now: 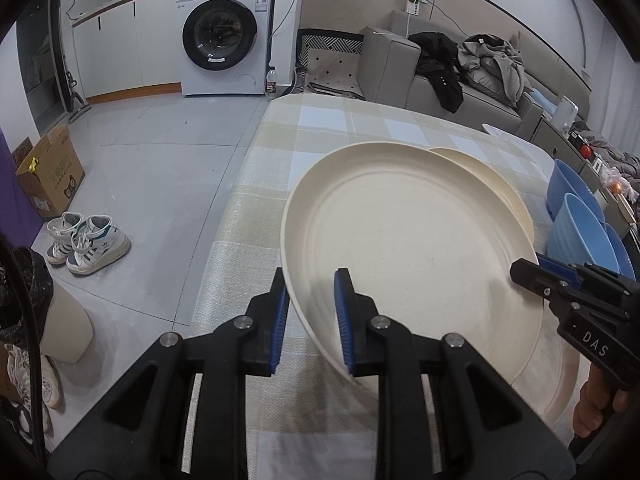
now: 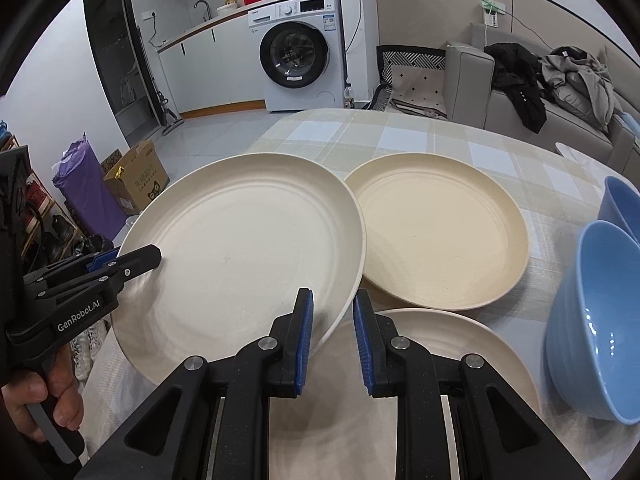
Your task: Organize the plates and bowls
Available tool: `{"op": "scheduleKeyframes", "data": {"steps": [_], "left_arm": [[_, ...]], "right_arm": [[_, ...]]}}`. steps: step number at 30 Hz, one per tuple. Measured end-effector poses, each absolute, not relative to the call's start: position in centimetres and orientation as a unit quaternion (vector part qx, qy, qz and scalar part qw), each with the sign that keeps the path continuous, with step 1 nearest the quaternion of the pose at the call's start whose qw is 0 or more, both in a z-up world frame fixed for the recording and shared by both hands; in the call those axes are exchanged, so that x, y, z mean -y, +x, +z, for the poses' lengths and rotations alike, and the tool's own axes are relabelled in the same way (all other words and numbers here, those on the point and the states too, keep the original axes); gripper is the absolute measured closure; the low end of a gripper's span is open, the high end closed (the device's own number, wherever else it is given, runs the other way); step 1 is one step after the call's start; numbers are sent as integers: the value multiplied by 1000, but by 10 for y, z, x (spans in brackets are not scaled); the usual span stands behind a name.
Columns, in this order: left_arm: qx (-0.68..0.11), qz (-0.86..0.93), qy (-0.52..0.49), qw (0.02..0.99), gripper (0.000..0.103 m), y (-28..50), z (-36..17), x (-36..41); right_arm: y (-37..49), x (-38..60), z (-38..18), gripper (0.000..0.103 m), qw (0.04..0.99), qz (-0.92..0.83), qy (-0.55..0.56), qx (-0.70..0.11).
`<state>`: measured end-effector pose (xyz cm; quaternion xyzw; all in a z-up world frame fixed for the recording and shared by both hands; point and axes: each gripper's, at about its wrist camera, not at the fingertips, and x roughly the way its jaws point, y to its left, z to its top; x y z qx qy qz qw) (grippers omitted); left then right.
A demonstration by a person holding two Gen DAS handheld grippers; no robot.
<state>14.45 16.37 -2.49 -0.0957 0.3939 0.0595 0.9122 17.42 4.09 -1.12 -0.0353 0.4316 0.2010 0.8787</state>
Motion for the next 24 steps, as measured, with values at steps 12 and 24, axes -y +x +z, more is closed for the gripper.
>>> {"op": "scheduleKeyframes", "data": {"steps": [12, 24], "left_arm": [[-383, 23, -74, 921, 83, 124, 1, -116], [-378, 3, -46, 925, 83, 97, 15, -76]], "right_arm": [[144, 2, 13, 82, 892, 181, -17, -413], [117, 37, 24, 82, 899, 161, -1, -408]]}}
